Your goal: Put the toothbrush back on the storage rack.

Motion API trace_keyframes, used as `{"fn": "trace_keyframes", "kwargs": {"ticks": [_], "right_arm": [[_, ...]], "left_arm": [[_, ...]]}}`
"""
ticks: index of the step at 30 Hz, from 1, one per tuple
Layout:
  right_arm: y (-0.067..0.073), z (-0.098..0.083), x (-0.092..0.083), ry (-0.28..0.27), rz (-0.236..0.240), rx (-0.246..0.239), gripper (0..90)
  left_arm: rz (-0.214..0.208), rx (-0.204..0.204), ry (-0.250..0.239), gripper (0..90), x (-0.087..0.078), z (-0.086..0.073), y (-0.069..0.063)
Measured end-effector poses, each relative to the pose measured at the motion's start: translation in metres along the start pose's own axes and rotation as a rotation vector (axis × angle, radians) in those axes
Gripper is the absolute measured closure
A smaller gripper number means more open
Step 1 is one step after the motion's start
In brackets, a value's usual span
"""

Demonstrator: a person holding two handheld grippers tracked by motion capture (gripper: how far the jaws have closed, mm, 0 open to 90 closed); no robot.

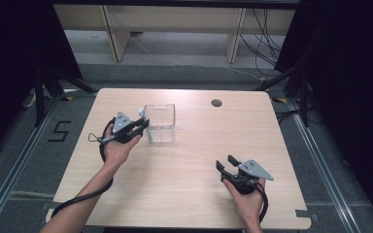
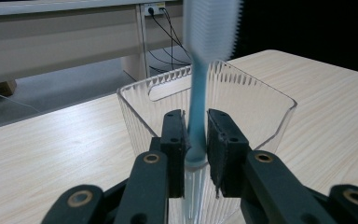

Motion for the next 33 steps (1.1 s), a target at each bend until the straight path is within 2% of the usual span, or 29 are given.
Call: {"fn": "trace_keyframes", "kwargs": {"ticks": [2, 3, 5, 10, 12, 15, 17, 20, 26, 27, 33], "right_arm": [[0.000, -0.001, -0.001, 0.013, -0.005, -0.001, 45.2], [0.001, 0.000, 0.000, 0.002, 0.014, 0.005, 45.2], [0.002, 0.000, 0.001, 0.000, 0.016, 0.006, 45.2], [0.001, -0.001, 0.001, 0.002, 0.012, 0.005, 45.1], [0.001, -0.001, 0.000, 0.002, 0.005, 0.001, 45.1], [-0.002, 0.001, 0.000, -0.011, -0.011, -0.019, 45.1], [-0.002, 0.000, -0.001, -0.002, -0.008, -0.014, 45.1], [-0.001, 0.000, 0.000, -0.010, -0.003, -0.014, 45.1], [0.001, -0.002, 0.000, 0.010, 0.007, 0.006, 45.1], [-0.001, -0.001, 0.000, 0.004, -0.001, -0.018, 45.0], [-0.001, 0.000, 0.000, -0.002, -0.003, -0.018, 45.0]], "left_arm": [[0.002, -0.003, -0.002, 75.4, 0.000, 0.000, 0.000], [0.003, -0.006, -0.003, 75.1, 0.000, 0.000, 0.000], [0.003, -0.006, -0.003, 74.1, 0.000, 0.000, 0.000], [0.008, -0.019, -0.001, 67.6, -0.002, -0.001, 0.001], [0.020, -0.027, -0.005, 59.2, -0.004, -0.001, 0.001], [0.038, -0.013, -0.006, 48.6, -0.008, -0.001, 0.002], [0.049, -0.004, -0.008, 44.3, -0.010, -0.001, 0.002], [0.045, -0.004, -0.010, 40.3, -0.013, 0.000, 0.003], [0.041, -0.006, 0.004, 32.8, -0.021, -0.001, 0.001], [0.038, -0.003, 0.010, 31.8, -0.022, -0.002, 0.001], [0.022, -0.001, 0.015, 29.8, -0.032, -0.005, -0.003]]}}
Point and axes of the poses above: each handheld gripper's, and its own axes: x roughly forward along the jaws, z roughly out of its top, y roughly to its left, the point moved 9 cm from there along x, roughly forward along the jaws, and after that the axes turned 5 degrees about x, right-handed, at the moved point
